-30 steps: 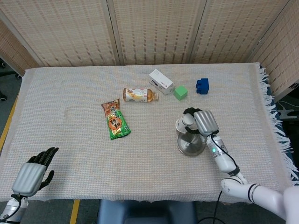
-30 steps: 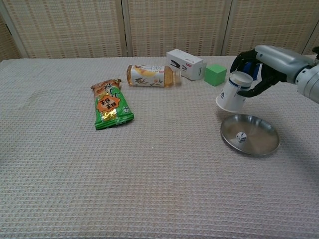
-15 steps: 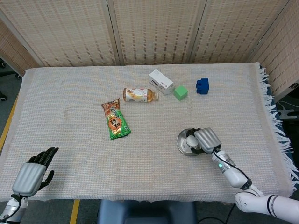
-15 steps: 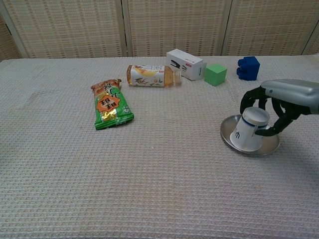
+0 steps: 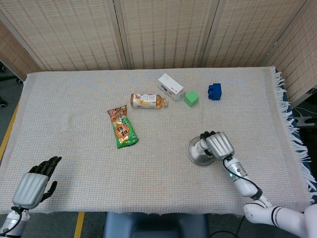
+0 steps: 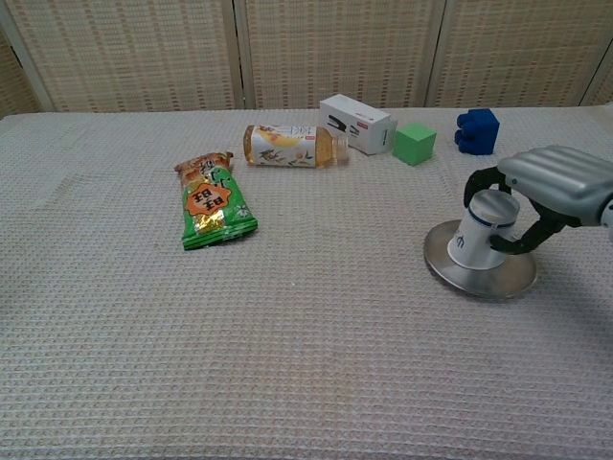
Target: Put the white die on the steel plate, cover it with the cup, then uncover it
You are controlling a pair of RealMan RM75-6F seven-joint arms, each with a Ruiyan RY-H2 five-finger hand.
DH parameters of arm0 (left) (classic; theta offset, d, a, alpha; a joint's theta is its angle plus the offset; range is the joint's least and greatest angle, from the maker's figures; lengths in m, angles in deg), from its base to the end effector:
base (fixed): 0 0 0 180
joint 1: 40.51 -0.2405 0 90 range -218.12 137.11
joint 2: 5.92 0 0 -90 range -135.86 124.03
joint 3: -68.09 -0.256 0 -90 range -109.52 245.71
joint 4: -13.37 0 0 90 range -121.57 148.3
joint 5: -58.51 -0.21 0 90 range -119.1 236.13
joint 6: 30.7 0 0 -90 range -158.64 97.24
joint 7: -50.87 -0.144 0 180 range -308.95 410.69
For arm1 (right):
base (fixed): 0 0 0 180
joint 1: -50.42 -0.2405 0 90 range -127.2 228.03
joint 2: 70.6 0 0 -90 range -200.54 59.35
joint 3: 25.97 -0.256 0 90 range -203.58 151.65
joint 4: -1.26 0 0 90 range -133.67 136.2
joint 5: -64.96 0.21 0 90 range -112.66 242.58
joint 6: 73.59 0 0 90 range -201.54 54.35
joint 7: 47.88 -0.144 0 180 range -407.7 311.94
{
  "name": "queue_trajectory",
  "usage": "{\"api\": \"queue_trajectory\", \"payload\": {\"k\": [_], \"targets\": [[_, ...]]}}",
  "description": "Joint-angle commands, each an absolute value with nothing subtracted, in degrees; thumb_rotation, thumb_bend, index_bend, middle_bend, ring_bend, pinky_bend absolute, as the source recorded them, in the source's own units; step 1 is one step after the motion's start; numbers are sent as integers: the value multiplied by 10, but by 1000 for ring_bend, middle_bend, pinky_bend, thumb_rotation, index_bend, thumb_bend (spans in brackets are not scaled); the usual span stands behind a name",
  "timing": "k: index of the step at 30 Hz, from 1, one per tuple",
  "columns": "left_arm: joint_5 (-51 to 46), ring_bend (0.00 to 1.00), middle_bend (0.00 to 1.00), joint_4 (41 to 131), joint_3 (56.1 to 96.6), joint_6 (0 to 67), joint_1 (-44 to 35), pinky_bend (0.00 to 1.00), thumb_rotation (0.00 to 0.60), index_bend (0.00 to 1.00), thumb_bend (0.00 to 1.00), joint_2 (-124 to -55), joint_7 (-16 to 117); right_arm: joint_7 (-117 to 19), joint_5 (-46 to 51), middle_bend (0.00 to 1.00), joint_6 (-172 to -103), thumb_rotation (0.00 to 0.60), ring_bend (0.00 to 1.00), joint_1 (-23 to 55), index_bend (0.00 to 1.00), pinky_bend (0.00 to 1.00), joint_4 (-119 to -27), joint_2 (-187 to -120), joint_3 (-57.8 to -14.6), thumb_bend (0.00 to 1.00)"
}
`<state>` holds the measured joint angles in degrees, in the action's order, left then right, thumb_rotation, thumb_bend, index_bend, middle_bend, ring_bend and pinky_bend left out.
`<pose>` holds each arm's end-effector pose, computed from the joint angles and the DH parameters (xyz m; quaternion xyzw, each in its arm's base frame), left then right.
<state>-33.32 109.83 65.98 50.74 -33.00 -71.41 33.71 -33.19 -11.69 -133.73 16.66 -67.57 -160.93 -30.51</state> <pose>-0.2823 0.1722 0.1206 -0.7007 -0.3181 -0.3204 0.5524 -0.2402 -0.3303 -0.0036 0.7549 -0.3051 0.3168 0.4864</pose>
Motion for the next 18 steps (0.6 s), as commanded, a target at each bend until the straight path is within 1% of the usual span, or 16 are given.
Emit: {"api": "queue_trajectory", "payload": {"k": [1, 7, 9, 12, 18], "targets": [[-333, 189, 103, 1099, 660, 507, -330, 363, 600, 71, 451, -714, 337, -376, -109, 470, -1302, 600, 423, 165, 519, 609, -699, -1597, -306, 144], [-331, 189, 103, 1099, 660, 505, -329, 363, 600, 71, 451, -715, 336, -493, -78, 470, -1181, 600, 425, 145, 519, 621, -802, -1523, -307, 145], [-331, 189, 103, 1099, 660, 505, -329, 363, 600, 71, 451, -714, 336, -515, -84, 470, -1170, 600, 426, 141, 519, 623, -814, -1512, -307, 145], [-332, 189, 103, 1098, 660, 505, -329, 362, 600, 71, 451, -714, 337, -521, -100, 471, -1183, 600, 426, 143, 519, 625, -811, -1511, -307, 144], [-332, 189, 103, 1098, 660, 506, -329, 363, 600, 71, 451, -714, 338, -449, -118, 471, -1261, 600, 427, 156, 519, 625, -749, -1554, -310, 144]]}}
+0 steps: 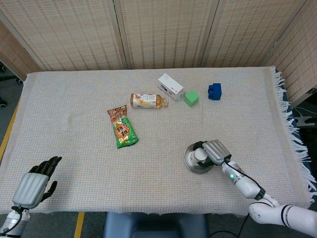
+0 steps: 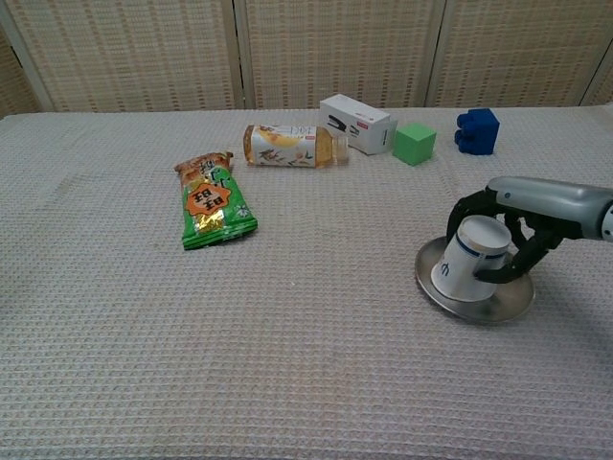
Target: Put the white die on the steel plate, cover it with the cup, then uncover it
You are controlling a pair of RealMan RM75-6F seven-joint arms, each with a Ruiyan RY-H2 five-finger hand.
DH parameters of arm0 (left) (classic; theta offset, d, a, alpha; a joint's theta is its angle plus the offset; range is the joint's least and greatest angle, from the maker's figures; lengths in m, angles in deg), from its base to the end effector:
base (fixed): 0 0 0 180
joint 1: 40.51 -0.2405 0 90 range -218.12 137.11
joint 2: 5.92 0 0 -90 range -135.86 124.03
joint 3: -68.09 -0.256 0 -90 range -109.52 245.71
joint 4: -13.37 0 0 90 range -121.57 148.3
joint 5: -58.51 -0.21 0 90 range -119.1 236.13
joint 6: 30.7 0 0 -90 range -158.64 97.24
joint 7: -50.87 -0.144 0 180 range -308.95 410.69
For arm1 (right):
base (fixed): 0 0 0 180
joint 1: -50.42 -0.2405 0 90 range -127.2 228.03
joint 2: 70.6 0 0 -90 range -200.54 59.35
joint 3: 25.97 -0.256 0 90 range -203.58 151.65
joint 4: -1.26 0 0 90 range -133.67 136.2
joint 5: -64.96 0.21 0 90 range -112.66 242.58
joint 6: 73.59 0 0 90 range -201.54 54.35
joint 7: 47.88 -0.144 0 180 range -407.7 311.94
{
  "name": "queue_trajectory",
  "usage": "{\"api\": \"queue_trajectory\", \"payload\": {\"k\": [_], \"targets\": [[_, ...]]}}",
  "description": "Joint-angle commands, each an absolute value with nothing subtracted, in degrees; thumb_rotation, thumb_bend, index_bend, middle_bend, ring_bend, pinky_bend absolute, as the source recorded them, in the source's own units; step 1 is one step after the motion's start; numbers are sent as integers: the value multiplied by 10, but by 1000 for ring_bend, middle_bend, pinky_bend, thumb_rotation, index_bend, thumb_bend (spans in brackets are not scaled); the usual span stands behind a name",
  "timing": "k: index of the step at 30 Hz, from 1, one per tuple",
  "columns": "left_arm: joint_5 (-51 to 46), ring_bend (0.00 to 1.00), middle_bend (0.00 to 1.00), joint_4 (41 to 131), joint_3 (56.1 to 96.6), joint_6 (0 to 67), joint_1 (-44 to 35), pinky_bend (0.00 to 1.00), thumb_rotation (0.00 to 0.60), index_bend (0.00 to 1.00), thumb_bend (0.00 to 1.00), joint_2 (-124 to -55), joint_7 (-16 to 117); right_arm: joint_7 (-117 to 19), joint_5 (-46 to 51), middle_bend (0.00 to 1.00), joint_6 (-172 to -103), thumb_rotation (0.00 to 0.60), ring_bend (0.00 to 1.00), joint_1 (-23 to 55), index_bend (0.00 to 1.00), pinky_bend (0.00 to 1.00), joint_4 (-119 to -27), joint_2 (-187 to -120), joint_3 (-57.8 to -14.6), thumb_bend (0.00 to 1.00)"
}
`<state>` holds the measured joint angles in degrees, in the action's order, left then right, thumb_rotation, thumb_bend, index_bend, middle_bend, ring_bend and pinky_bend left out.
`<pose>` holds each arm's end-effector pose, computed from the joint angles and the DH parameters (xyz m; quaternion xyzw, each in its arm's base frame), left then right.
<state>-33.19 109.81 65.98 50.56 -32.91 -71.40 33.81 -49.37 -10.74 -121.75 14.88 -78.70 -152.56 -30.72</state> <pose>-0.2826 0.1726 0.1204 -0.7009 -0.3194 -0.3198 0.5518 -0.2284 -0.3207 0.0031 0.7434 -0.4530 0.3233 0.3710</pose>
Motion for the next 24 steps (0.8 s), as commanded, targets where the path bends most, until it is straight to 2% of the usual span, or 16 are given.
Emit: {"api": "queue_trajectory", "payload": {"k": [1, 11, 20, 24], "targets": [[-332, 189, 103, 1098, 660, 506, -329, 363, 600, 71, 451, -714, 338, -438, -118, 471, -1271, 600, 427, 158, 519, 625, -736, -1563, -312, 145], [-331, 189, 103, 1098, 660, 505, -329, 363, 600, 71, 450, -714, 337, -425, -101, 471, -1281, 600, 427, 156, 519, 625, -667, -1599, -328, 145], [-331, 189, 103, 1099, 659, 504, -329, 363, 600, 71, 451, -714, 335, -450, -110, 471, -1268, 600, 427, 156, 519, 625, -690, -1587, -320, 144], [-331, 189, 103, 1099, 660, 506, -329, 363, 600, 71, 452, -714, 337, -496, -123, 472, -1236, 600, 428, 153, 520, 625, -740, -1559, -305, 144]]}}
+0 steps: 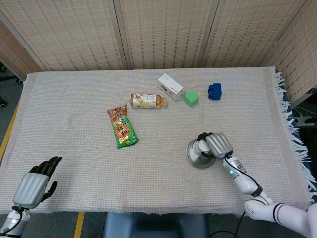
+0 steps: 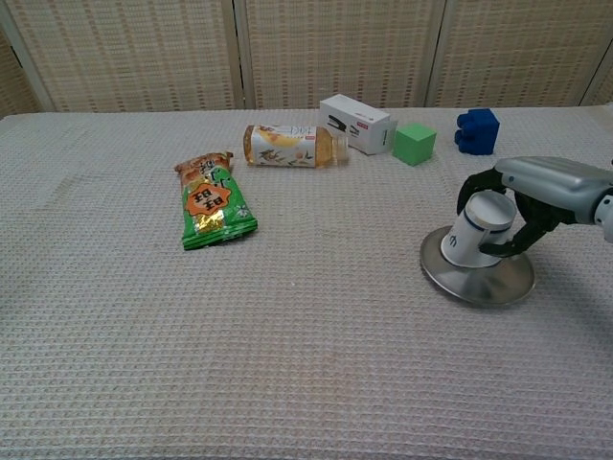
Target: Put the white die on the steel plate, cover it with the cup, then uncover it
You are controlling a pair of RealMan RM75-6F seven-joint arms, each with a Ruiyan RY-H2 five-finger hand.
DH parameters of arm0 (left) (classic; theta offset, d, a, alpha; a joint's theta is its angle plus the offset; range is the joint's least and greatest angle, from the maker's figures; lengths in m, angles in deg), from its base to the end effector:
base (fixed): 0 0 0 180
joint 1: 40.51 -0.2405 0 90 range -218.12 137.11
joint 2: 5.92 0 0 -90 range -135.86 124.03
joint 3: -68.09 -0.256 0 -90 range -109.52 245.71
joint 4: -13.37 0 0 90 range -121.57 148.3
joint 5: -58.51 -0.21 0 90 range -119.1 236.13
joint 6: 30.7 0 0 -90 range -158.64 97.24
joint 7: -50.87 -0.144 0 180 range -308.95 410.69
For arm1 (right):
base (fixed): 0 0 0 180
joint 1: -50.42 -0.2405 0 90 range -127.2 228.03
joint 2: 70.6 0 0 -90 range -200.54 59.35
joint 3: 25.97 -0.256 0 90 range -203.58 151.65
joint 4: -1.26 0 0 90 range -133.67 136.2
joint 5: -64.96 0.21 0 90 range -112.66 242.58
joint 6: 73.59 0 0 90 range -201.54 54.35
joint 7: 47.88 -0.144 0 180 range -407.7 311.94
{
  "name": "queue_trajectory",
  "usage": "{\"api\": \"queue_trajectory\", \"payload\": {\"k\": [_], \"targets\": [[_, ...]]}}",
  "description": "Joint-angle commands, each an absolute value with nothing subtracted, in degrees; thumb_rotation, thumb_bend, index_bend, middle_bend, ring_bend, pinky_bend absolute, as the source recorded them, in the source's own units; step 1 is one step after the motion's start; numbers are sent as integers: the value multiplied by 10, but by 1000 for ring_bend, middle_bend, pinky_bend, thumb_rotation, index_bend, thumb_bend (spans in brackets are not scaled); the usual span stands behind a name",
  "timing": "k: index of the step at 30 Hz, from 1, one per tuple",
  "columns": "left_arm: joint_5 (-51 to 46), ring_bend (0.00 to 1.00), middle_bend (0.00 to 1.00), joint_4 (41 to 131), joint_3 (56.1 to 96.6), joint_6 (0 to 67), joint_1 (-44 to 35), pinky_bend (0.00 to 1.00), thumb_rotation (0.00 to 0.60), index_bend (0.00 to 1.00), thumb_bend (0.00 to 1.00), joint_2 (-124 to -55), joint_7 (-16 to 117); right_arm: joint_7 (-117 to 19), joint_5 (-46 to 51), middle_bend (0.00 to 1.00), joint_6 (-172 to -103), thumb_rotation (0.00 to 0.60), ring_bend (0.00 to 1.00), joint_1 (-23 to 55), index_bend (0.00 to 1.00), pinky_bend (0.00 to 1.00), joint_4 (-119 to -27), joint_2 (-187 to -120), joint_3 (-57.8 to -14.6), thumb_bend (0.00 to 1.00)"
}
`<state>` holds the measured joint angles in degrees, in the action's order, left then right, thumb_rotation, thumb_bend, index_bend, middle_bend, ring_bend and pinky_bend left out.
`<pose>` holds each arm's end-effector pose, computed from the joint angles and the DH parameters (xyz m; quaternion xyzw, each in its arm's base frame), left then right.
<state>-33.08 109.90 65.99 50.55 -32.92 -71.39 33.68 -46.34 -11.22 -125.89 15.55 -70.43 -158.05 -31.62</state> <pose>-0.2826 0.1726 0.1204 -0.7006 -0.3196 -0.3191 0.5524 -0.2389 -0.3336 -0.0047 0.7370 -0.4121 0.3333 0.4194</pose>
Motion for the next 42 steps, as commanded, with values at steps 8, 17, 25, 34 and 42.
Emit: {"api": "queue_trajectory", "payload": {"k": [8, 17, 25, 34, 42], "targets": [[-332, 189, 104, 1099, 659, 506, -329, 363, 600, 70, 451, -714, 337, -548, -135, 472, -1203, 600, 428, 144, 519, 625, -780, -1532, -294, 144], [-333, 189, 103, 1100, 659, 507, -330, 363, 600, 71, 451, -713, 338, -518, -126, 472, -1225, 600, 428, 146, 519, 626, -762, -1540, -304, 144], [-333, 189, 103, 1099, 659, 505, -329, 363, 600, 71, 451, -714, 336, -497, -106, 472, -1247, 600, 428, 148, 519, 626, -708, -1566, -322, 144], [-332, 189, 104, 1100, 659, 504, -329, 363, 600, 71, 451, -715, 331, -570, -136, 472, -1259, 600, 428, 153, 519, 626, -762, -1528, -323, 144], [-331, 189, 104, 1101, 658, 504, -329, 363, 600, 71, 450, -714, 331, -545, -139, 472, -1290, 600, 428, 161, 519, 626, -814, -1488, -331, 144]]}}
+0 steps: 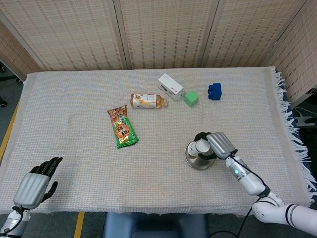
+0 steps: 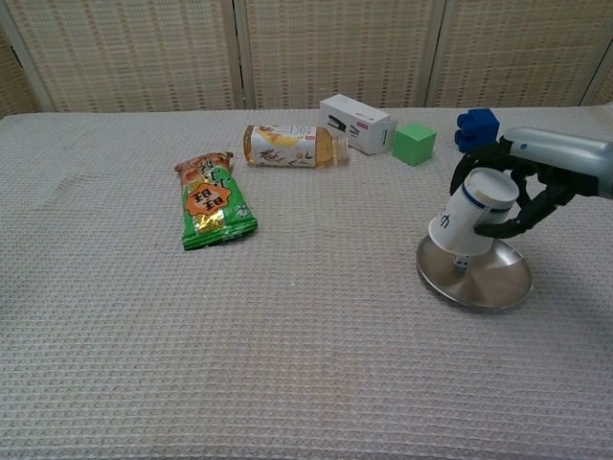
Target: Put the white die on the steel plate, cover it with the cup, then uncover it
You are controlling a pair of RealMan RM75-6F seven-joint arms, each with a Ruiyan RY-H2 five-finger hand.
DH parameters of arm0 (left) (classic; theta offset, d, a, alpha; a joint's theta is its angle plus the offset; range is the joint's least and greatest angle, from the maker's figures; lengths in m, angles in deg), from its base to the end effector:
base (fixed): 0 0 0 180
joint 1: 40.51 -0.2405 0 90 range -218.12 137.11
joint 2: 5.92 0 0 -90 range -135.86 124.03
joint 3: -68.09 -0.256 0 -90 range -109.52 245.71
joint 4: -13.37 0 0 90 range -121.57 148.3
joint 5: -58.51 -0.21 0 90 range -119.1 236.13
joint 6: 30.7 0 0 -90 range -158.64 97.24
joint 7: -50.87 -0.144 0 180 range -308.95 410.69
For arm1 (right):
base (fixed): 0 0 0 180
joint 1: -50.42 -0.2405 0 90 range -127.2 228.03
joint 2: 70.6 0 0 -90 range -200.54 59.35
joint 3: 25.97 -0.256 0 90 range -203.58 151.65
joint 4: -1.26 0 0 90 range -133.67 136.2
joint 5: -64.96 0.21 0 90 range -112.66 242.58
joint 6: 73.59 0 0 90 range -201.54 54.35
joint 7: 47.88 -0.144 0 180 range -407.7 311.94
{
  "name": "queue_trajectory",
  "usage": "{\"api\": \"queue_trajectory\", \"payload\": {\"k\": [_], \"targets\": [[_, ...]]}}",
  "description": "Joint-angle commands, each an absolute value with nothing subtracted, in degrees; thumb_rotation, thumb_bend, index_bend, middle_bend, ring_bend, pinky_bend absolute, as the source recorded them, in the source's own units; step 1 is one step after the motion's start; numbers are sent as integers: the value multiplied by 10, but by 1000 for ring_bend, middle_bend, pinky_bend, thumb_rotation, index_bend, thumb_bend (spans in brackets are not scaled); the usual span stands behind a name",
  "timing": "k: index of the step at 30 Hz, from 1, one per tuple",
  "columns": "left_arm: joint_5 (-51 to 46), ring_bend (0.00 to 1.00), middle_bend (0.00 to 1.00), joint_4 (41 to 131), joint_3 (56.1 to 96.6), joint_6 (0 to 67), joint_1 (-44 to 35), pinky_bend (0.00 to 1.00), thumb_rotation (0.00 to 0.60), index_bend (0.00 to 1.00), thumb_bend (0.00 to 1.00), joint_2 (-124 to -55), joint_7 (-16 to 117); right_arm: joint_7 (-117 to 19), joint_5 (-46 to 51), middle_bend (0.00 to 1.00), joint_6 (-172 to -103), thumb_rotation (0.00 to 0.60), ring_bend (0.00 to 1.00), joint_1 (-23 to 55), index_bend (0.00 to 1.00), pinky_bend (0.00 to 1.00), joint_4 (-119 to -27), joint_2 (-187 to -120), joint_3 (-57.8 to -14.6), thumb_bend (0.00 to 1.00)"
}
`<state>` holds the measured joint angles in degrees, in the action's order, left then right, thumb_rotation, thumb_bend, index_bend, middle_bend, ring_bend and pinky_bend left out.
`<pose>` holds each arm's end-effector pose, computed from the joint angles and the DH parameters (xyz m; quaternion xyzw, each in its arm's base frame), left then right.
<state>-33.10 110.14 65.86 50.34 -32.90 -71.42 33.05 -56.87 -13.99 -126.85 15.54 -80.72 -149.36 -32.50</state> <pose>-0.2819 0.1720 0.1192 -0.7032 -0.3183 -0.3161 0.5516 -0.2177 -0.3291 0.0326 0.7088 -0.4571 0.3913 0.3682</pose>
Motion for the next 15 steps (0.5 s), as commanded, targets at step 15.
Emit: {"api": "queue_trajectory", "payload": {"k": [15], "targets": [[-327, 189, 104, 1103, 658, 497, -327, 363, 600, 71, 450, -715, 325, -561, -107, 472, -1340, 600, 428, 184, 520, 626, -680, -1524, -359, 144]]}}
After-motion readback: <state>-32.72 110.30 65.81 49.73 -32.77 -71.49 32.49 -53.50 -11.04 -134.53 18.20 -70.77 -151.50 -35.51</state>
